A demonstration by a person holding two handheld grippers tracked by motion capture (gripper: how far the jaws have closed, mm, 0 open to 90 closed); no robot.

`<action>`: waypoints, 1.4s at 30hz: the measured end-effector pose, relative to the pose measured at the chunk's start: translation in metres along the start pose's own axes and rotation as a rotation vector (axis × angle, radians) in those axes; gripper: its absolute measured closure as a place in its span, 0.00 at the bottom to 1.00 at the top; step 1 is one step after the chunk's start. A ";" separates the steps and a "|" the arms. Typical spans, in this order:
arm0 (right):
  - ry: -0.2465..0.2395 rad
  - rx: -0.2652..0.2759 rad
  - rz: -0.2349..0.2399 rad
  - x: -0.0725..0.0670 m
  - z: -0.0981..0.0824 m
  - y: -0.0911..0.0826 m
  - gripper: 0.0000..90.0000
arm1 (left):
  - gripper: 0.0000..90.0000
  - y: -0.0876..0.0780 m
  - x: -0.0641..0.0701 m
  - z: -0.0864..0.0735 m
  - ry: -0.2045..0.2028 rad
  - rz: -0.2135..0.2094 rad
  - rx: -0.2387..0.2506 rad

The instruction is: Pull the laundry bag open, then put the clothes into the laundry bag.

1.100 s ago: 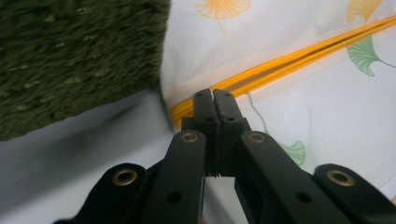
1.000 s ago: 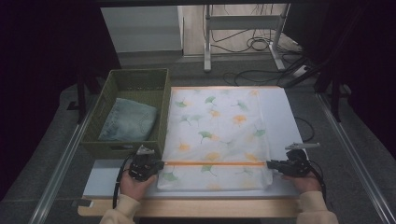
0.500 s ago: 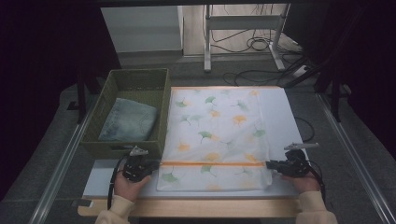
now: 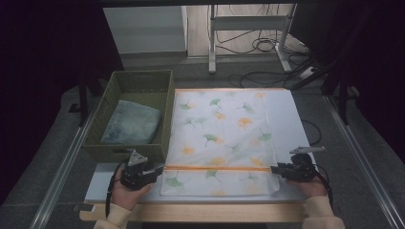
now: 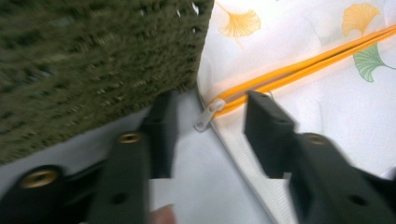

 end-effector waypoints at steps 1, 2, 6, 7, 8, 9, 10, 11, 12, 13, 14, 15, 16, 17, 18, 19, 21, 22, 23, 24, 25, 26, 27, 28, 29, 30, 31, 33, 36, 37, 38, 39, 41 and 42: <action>-0.013 0.002 -0.014 0.001 0.001 0.000 0.66 | 0.53 -0.001 0.000 0.000 0.000 0.003 0.000; -0.019 0.006 -0.018 0.001 0.002 -0.001 0.62 | 0.48 -0.001 -0.001 0.000 0.011 0.000 0.000; -0.036 0.045 -0.031 -0.002 0.009 -0.005 0.50 | 0.39 -0.001 -0.001 -0.001 0.030 -0.026 -0.010; -0.043 0.051 -0.026 -0.004 0.010 -0.005 0.48 | 0.37 -0.001 -0.001 -0.002 0.033 -0.032 -0.014; -0.052 0.053 -0.020 -0.006 0.011 -0.004 0.46 | 0.37 0.000 -0.001 -0.002 0.043 -0.039 -0.020; -0.063 0.057 -0.016 -0.008 0.012 -0.004 0.45 | 0.35 0.000 -0.001 -0.003 0.044 -0.043 -0.027; -0.072 0.057 -0.013 -0.011 0.014 -0.003 0.45 | 0.35 0.000 -0.001 -0.004 0.045 -0.046 -0.030; -0.084 0.055 -0.012 -0.014 0.015 -0.002 0.45 | 0.34 0.000 -0.001 -0.005 0.046 -0.048 -0.032; -0.092 0.058 -0.009 -0.016 0.017 -0.001 0.44 | 0.34 0.000 -0.002 -0.006 0.047 -0.048 -0.036; -0.105 0.064 -0.001 -0.021 0.019 0.000 0.44 | 0.34 0.000 -0.003 -0.006 0.046 -0.049 -0.037; -0.116 0.064 0.003 -0.024 0.021 0.002 0.44 | 0.34 0.000 -0.003 -0.007 0.043 -0.052 -0.039; -0.129 0.068 0.009 -0.028 0.023 0.004 0.43 | 0.34 0.000 -0.004 -0.007 0.037 -0.060 -0.040; -0.141 0.071 0.014 -0.032 0.025 0.005 0.43 | 0.34 0.000 -0.005 -0.007 0.025 -0.072 -0.041; -0.154 0.072 0.021 -0.036 0.026 0.007 0.43 | 0.34 0.000 -0.005 -0.007 0.015 -0.077 -0.045; -0.167 0.068 0.028 -0.039 0.027 0.009 0.43 | 0.34 0.001 -0.006 -0.008 0.009 -0.068 -0.056; -0.182 0.064 0.035 -0.043 0.028 0.012 0.42 | 0.34 0.001 -0.007 -0.008 0.014 -0.062 -0.066; -0.204 0.056 0.049 -0.049 0.029 0.017 0.41 | 0.34 0.003 -0.007 -0.009 0.022 -0.046 -0.075; -0.206 0.052 0.053 -0.051 0.029 0.019 0.40 | 0.34 0.003 -0.007 -0.009 0.028 -0.040 -0.080; -0.213 0.046 0.057 -0.053 0.030 0.022 0.40 | 0.34 0.004 -0.006 -0.009 0.030 -0.040 -0.079; -0.217 0.043 0.058 -0.056 0.030 0.024 0.40 | 0.34 0.004 -0.006 -0.009 0.030 -0.040 -0.080; -0.224 0.041 0.062 -0.058 0.030 0.027 0.40 | 0.34 0.004 -0.006 -0.009 0.035 -0.034 -0.083; -0.230 0.041 0.063 -0.060 0.031 0.028 0.40 | 0.34 0.004 -0.006 -0.009 0.044 -0.024 -0.086; -0.234 0.041 0.065 -0.062 0.032 0.030 0.40 | 0.33 0.004 -0.005 -0.009 0.052 -0.016 -0.086; -0.238 0.042 0.068 -0.065 0.034 0.031 0.40 | 0.33 0.003 -0.005 -0.009 0.052 -0.016 -0.084; -0.243 0.043 0.069 -0.068 0.036 0.033 0.40 | 0.33 0.003 -0.004 -0.009 0.050 -0.020 -0.082; -0.249 0.044 0.072 -0.070 0.038 0.035 0.40 | 0.33 0.003 -0.004 -0.009 0.050 -0.020 -0.082; -0.253 0.044 0.073 -0.072 0.039 0.036 0.40 | 0.33 0.003 -0.004 -0.009 0.049 -0.019 -0.081; -0.257 0.034 0.077 -0.078 0.042 0.039 0.40 | 0.33 0.004 -0.005 -0.008 0.048 -0.021 -0.080; -0.267 0.016 0.085 -0.086 0.045 0.043 0.40 | 0.33 0.005 -0.006 -0.006 0.060 -0.017 -0.086; -0.271 0.009 0.084 -0.087 0.046 0.044 0.40 | 0.33 0.006 -0.007 -0.006 0.064 -0.012 -0.086; -0.271 0.009 0.084 -0.087 0.046 0.044 0.40 | 0.33 0.006 -0.007 -0.006 0.064 -0.012 -0.086; -0.275 0.008 0.082 -0.089 0.047 0.045 0.40 | 0.33 0.006 -0.008 -0.006 0.062 -0.013 -0.090; -0.290 -0.006 0.089 -0.095 0.050 0.049 0.40 | 0.34 0.007 -0.010 -0.006 0.062 -0.011 -0.095; -0.294 -0.005 0.089 -0.097 0.053 0.050 0.40 | 0.34 0.007 -0.010 -0.006 0.060 -0.012 -0.095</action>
Point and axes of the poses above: each handheld gripper's, and its own axes: y roughly forward along the jaws, z roughly out of its top, x roughly to its right, the point moved 6 cm from there along y, roughly forward along the jaws, and after that the axes turned 1 degree about x, right-handed, at the moved point
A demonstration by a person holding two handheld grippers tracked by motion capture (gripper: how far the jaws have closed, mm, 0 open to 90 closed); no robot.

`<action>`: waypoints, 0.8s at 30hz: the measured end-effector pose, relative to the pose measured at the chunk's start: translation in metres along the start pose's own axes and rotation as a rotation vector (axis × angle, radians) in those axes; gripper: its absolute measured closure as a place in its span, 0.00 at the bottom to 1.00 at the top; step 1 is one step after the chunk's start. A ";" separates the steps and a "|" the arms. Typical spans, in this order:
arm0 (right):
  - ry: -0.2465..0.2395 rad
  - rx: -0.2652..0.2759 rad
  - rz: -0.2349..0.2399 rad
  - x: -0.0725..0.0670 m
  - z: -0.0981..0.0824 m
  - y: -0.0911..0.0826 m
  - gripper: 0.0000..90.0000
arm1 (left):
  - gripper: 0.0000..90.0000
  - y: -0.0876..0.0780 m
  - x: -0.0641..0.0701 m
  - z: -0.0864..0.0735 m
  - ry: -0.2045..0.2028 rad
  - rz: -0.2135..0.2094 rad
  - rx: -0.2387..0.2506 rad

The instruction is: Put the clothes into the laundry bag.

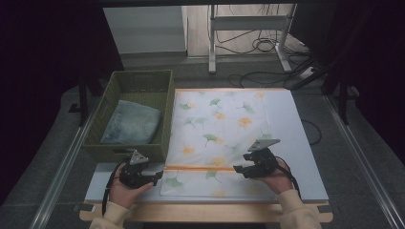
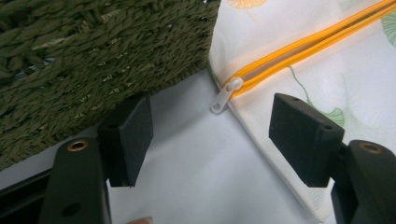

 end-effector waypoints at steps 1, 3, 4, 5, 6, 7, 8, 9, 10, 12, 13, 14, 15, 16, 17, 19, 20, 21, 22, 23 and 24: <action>-0.001 0.003 0.001 0.000 0.002 0.001 0.40 | 0.34 0.000 0.000 0.000 -0.003 -0.001 0.002; 0.000 0.005 0.002 0.000 0.008 0.005 0.40 | 0.34 0.000 0.000 0.001 0.002 -0.005 0.004; -0.004 0.004 0.001 -0.001 0.011 0.007 0.40 | 0.35 0.001 0.001 0.000 0.006 -0.007 0.001; -0.013 -0.004 -0.002 -0.002 0.014 0.010 0.40 | 0.35 0.002 0.001 0.000 0.007 -0.010 -0.001; -0.016 -0.006 -0.004 -0.003 0.016 0.012 0.41 | 0.35 0.002 0.002 0.000 0.009 -0.015 -0.002; -0.020 -0.006 -0.008 -0.004 0.018 0.014 0.41 | 0.35 0.002 0.002 0.000 0.009 -0.017 -0.003; -0.026 -0.003 -0.005 -0.005 0.021 0.016 0.42 | 0.35 0.003 0.002 0.000 0.007 -0.019 -0.002; -0.026 0.001 -0.002 -0.007 0.023 0.018 0.42 | 0.35 0.003 0.002 0.000 0.008 -0.022 -0.002; -0.028 0.007 0.000 -0.008 0.025 0.021 0.43 | 0.35 0.003 0.003 0.000 0.007 -0.024 -0.002; -0.034 0.017 0.003 -0.010 0.027 0.027 0.44 | 0.35 0.003 0.003 0.000 0.008 -0.024 -0.003; -0.045 0.005 0.009 -0.012 0.028 0.030 0.45 | 0.35 0.003 0.004 0.000 0.007 -0.024 -0.004; -0.060 -0.004 0.008 -0.012 0.029 0.033 0.45 | 0.35 0.003 0.006 -0.001 0.008 -0.027 -0.005; -0.074 -0.008 0.007 -0.013 0.031 0.036 0.45 | 0.34 0.004 0.007 -0.001 0.008 -0.028 -0.006; -0.080 -0.010 0.012 -0.012 0.033 0.038 0.45 | 0.34 0.004 0.009 -0.002 0.009 -0.029 -0.008; -0.084 -0.011 0.016 -0.012 0.035 0.039 0.45 | 0.34 0.004 0.010 -0.003 0.013 -0.028 -0.010; -0.089 -0.019 0.020 -0.012 0.037 0.042 0.45 | 0.34 0.005 0.011 -0.005 0.017 -0.027 -0.017; -0.095 -0.024 0.020 -0.013 0.037 0.043 0.45 | 0.34 0.005 0.010 -0.005 0.014 -0.025 -0.018; -0.100 -0.033 0.021 -0.014 0.036 0.045 0.45 | 0.34 0.004 0.010 -0.006 0.011 -0.023 -0.020; -0.107 -0.045 0.021 -0.015 0.035 0.047 0.45 | 0.34 0.004 0.009 -0.006 0.006 -0.021 -0.017; -0.116 -0.059 0.019 -0.016 0.033 0.050 0.44 | 0.34 0.003 0.009 -0.006 0.005 -0.019 -0.016; -0.121 -0.066 0.017 -0.016 0.033 0.051 0.43 | 0.34 0.003 0.008 -0.006 0.003 -0.016 -0.015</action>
Point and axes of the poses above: each handheld gripper's, and its own axes: y roughly forward along the jaws, z roughly out of its top, x roughly to its right, the point moved 6 cm from there along y, roughly forward along the jaws, and after that the axes turned 1 degree about x, right-handed, at the moved point
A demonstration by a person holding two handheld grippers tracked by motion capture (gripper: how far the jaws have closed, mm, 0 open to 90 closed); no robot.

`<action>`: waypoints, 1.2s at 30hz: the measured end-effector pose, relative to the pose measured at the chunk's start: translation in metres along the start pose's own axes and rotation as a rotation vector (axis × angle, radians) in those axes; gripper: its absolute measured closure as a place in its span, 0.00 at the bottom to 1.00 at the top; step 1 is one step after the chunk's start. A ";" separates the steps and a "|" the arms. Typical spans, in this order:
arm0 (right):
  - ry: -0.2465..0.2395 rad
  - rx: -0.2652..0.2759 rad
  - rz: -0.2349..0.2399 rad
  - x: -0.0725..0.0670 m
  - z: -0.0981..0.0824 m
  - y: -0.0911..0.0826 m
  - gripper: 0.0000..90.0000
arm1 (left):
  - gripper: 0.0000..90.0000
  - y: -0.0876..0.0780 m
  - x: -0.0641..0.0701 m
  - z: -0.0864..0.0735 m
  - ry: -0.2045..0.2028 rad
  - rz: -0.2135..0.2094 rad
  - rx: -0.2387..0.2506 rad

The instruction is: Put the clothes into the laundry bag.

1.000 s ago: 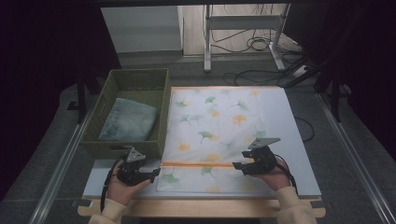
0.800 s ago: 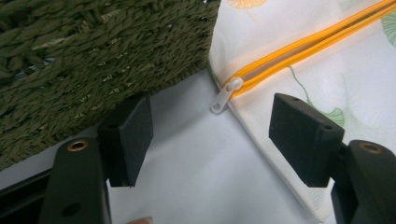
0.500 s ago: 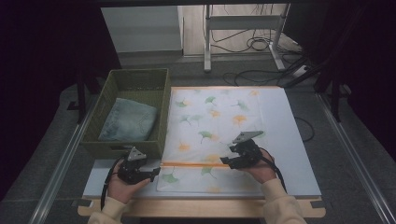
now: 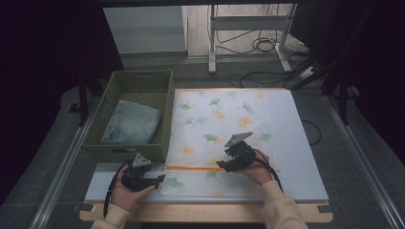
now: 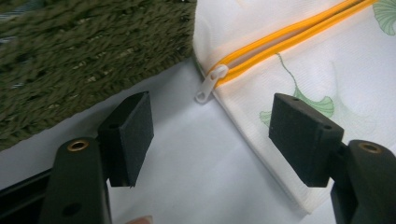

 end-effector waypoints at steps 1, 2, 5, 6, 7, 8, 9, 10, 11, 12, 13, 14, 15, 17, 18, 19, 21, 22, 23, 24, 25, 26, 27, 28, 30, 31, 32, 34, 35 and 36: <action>-0.006 -0.007 -0.002 0.000 -0.001 0.002 0.43 | 0.34 -0.001 -0.001 0.000 -0.002 0.002 0.001; -0.010 -0.016 -0.005 0.000 -0.001 0.005 0.42 | 0.34 -0.002 -0.001 0.000 -0.002 0.003 0.002; -0.011 -0.030 -0.008 0.000 -0.003 0.010 0.41 | 0.34 -0.002 -0.003 0.000 -0.006 0.003 0.005; -0.014 -0.036 -0.007 0.000 -0.004 0.012 0.41 | 0.34 -0.001 -0.003 0.000 -0.008 0.002 0.002; -0.022 -0.046 -0.008 -0.001 -0.004 0.015 0.41 | 0.34 0.001 -0.004 0.000 -0.007 0.002 -0.002; -0.027 -0.054 -0.009 -0.002 -0.005 0.017 0.41 | 0.34 0.002 -0.004 -0.001 -0.008 0.001 -0.006; -0.031 -0.060 -0.008 -0.002 -0.005 0.019 0.41 | 0.34 0.004 -0.004 -0.001 -0.004 0.000 -0.014; -0.038 -0.066 -0.007 -0.002 -0.006 0.021 0.41 | 0.34 0.005 -0.003 -0.001 -0.002 -0.002 -0.018; -0.033 -0.069 -0.005 -0.002 -0.006 0.022 0.41 | 0.34 0.006 -0.003 -0.001 0.002 -0.002 -0.020; -0.031 -0.075 -0.002 -0.001 -0.007 0.023 0.40 | 0.34 0.006 -0.003 -0.001 0.006 0.001 -0.022; -0.030 -0.074 -0.002 -0.001 -0.007 0.024 0.40 | 0.34 0.006 -0.002 -0.001 0.008 0.004 -0.022; -0.027 -0.072 0.000 0.000 -0.007 0.024 0.40 | 0.34 0.005 -0.002 -0.001 0.007 0.005 -0.020; -0.026 -0.072 0.001 0.000 -0.007 0.024 0.40 | 0.34 0.005 -0.002 -0.001 0.006 0.005 -0.018; -0.026 -0.073 0.001 0.000 -0.007 0.023 0.40 | 0.34 0.004 -0.002 -0.001 0.004 0.005 -0.014; -0.030 -0.074 -0.002 0.000 -0.008 0.023 0.40 | 0.34 0.003 -0.003 0.000 0.003 0.006 -0.014; -0.032 -0.077 -0.003 -0.001 -0.008 0.023 0.39 | 0.34 0.003 -0.003 0.000 0.002 0.006 -0.014; -0.039 -0.080 -0.004 -0.001 -0.008 0.023 0.39 | 0.34 0.003 -0.004 0.000 0.000 0.007 -0.015; -0.040 -0.083 -0.005 -0.001 -0.008 0.023 0.39 | 0.34 0.004 -0.004 0.000 -0.001 0.008 -0.015; -0.037 -0.087 -0.007 -0.001 -0.008 0.023 0.39 | 0.34 0.004 -0.004 -0.001 -0.002 0.010 -0.018; -0.035 -0.090 -0.009 -0.002 -0.008 0.024 0.39 | 0.34 0.004 -0.005 -0.001 -0.002 0.010 -0.017; -0.034 -0.093 -0.011 -0.002 -0.008 0.024 0.40 | 0.34 0.004 -0.005 -0.001 -0.003 0.010 -0.018; -0.033 -0.094 -0.015 -0.001 -0.007 0.024 0.41 | 0.34 0.004 -0.005 -0.001 -0.004 0.010 -0.017; -0.031 -0.095 -0.017 -0.001 -0.007 0.024 0.43 | 0.34 0.004 -0.005 -0.001 -0.005 0.010 -0.015; -0.027 -0.094 -0.021 -0.001 -0.007 0.023 0.44 | 0.34 0.003 -0.005 0.000 -0.005 0.011 -0.014; -0.025 -0.094 -0.025 0.000 -0.007 0.023 0.45 | 0.33 0.003 -0.005 0.000 -0.002 0.012 -0.012; -0.022 -0.096 -0.025 0.000 -0.007 0.023 0.45 | 0.33 0.003 -0.005 0.000 -0.002 0.014 -0.010; -0.021 -0.098 -0.029 0.000 -0.007 0.023 0.46 | 0.33 0.003 -0.006 0.000 -0.003 0.013 -0.010; -0.015 -0.098 -0.033 0.001 -0.006 0.023 0.48 | 0.33 0.003 -0.006 0.000 -0.004 0.013 -0.011; -0.013 -0.098 -0.034 0.001 -0.006 0.023 0.50 | 0.33 0.003 -0.006 0.000 -0.005 0.013 -0.012; -0.009 -0.095 -0.035 0.002 -0.006 0.023 0.52 | 0.33 0.003 -0.006 -0.001 -0.007 0.014 -0.012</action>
Point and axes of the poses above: each handheld gripper's, and its own axes: y roughly forward along the jaws, z roughly out of its top, x roughly to its right, the point moved 6 cm from there along y, roughly forward along the jaws, and after that the axes turned 1 degree about x, right-handed, at the moved point
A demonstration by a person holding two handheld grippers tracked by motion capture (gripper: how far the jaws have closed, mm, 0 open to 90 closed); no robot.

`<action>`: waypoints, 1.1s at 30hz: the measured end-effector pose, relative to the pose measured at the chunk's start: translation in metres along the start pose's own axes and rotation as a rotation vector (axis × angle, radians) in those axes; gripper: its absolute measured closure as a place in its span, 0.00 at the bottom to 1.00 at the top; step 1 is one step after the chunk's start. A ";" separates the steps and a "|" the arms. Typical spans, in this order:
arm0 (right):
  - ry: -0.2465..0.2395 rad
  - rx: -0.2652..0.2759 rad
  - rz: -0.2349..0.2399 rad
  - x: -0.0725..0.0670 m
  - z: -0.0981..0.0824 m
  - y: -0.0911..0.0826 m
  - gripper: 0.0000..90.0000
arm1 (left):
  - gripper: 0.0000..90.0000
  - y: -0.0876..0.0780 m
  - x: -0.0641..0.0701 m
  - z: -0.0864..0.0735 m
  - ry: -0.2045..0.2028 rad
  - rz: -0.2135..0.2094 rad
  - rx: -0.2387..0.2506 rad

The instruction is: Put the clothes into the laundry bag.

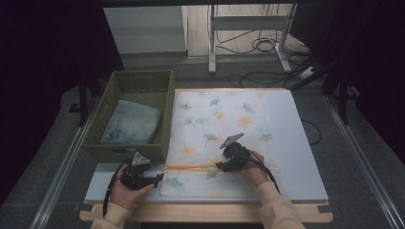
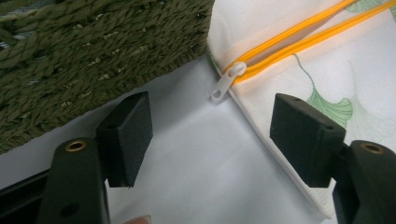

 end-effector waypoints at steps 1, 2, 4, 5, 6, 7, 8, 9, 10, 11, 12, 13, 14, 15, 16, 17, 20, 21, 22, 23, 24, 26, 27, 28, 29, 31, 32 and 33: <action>0.008 0.001 -0.002 0.001 0.000 0.000 0.54 | 0.33 0.000 0.000 0.000 -0.001 0.000 0.001; 0.012 0.002 -0.003 0.001 0.000 0.000 0.56 | 0.33 -0.001 0.000 0.000 -0.001 0.001 0.003; 0.023 0.003 -0.008 0.003 0.000 -0.001 0.58 | 0.33 -0.002 0.000 0.001 0.002 0.005 0.012; 0.026 0.003 -0.009 0.003 0.000 -0.001 0.59 | 0.33 -0.003 0.000 0.001 0.005 0.008 0.018; 0.028 0.001 -0.011 0.003 0.000 -0.001 0.60 | 0.33 -0.004 0.000 0.002 0.005 0.008 0.023; 0.034 0.001 -0.011 0.004 0.000 -0.001 0.62 | 0.33 -0.004 0.000 0.003 0.002 0.007 0.028; 0.039 0.003 -0.013 0.005 0.000 -0.001 0.63 | 0.33 -0.004 0.000 0.003 0.001 0.007 0.029; 0.047 0.004 -0.011 0.006 0.000 -0.001 0.66 | 0.33 -0.004 0.000 0.003 0.001 0.006 0.027; 0.051 0.004 -0.012 0.007 0.000 -0.002 0.68 | 0.33 -0.004 0.000 0.002 0.001 0.006 0.024; 0.055 0.006 -0.013 0.008 0.000 -0.002 0.69 | 0.33 -0.003 0.000 0.002 0.001 0.006 0.021; 0.066 0.007 -0.014 0.009 0.000 -0.002 0.71 | 0.32 -0.003 0.000 0.001 0.001 0.006 0.019; 0.069 0.008 -0.014 0.009 0.000 -0.002 0.72 | 0.32 -0.003 0.000 0.001 0.000 0.006 0.018; 0.072 0.009 -0.014 0.010 0.000 -0.002 0.73 | 0.32 -0.003 0.000 0.001 0.001 0.006 0.018; 0.074 0.010 -0.016 0.010 0.000 -0.002 0.75 | 0.32 -0.003 0.000 0.001 0.001 0.006 0.019; 0.074 0.010 -0.020 0.011 0.000 -0.002 0.77 | 0.32 -0.003 0.000 0.002 0.002 0.006 0.019; 0.074 0.010 -0.024 0.011 0.000 -0.002 0.78 | 0.32 -0.003 0.000 0.002 0.002 0.006 0.020; 0.082 0.006 -0.026 0.012 0.001 -0.002 0.81 | 0.32 -0.003 0.000 0.002 0.000 0.007 0.020; 0.084 0.003 -0.029 0.012 0.001 -0.002 0.83 | 0.31 -0.002 0.000 0.002 -0.001 0.007 0.020; 0.078 0.001 -0.029 0.012 0.001 -0.002 0.86 | 0.31 -0.002 -0.001 0.002 -0.002 0.008 0.019; 0.073 0.000 -0.029 0.012 0.002 -0.002 0.88 | 0.31 -0.002 -0.001 0.002 -0.002 0.009 0.020; 0.066 0.001 -0.028 0.011 0.002 -0.002 0.90 | 0.31 -0.002 -0.001 0.002 -0.001 0.009 0.020; 0.054 0.002 -0.032 0.011 0.002 -0.002 0.93 | 0.31 -0.003 -0.001 0.002 -0.002 0.011 0.021; 0.055 0.001 -0.032 0.010 0.003 -0.002 0.95 | 0.31 -0.003 -0.002 0.002 -0.003 0.011 0.022; 0.054 0.000 -0.031 0.010 0.003 -0.002 0.96 | 0.31 -0.003 -0.002 0.002 -0.005 0.013 0.024; 0.050 0.002 -0.032 0.011 0.003 -0.003 0.97 | 0.31 -0.003 -0.002 0.002 -0.008 0.012 0.025; 0.052 0.008 -0.029 0.011 0.004 -0.005 0.97 | 0.31 -0.003 -0.003 0.001 -0.010 0.011 0.026; 0.051 0.012 -0.027 0.011 0.004 -0.007 0.97 | 0.31 -0.003 -0.004 0.001 -0.011 0.011 0.026; 0.049 0.017 -0.027 0.011 0.005 -0.008 0.97 | 0.31 -0.003 -0.004 0.001 -0.015 0.012 0.027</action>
Point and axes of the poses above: each handheld gripper's, and its own axes: y roughly forward along the jaws, z roughly out of its top, x roughly to its right, the point moved 6 cm from there along y, roughly forward along the jaws, and after that the axes turned 1 degree about x, right-handed, at the moved point
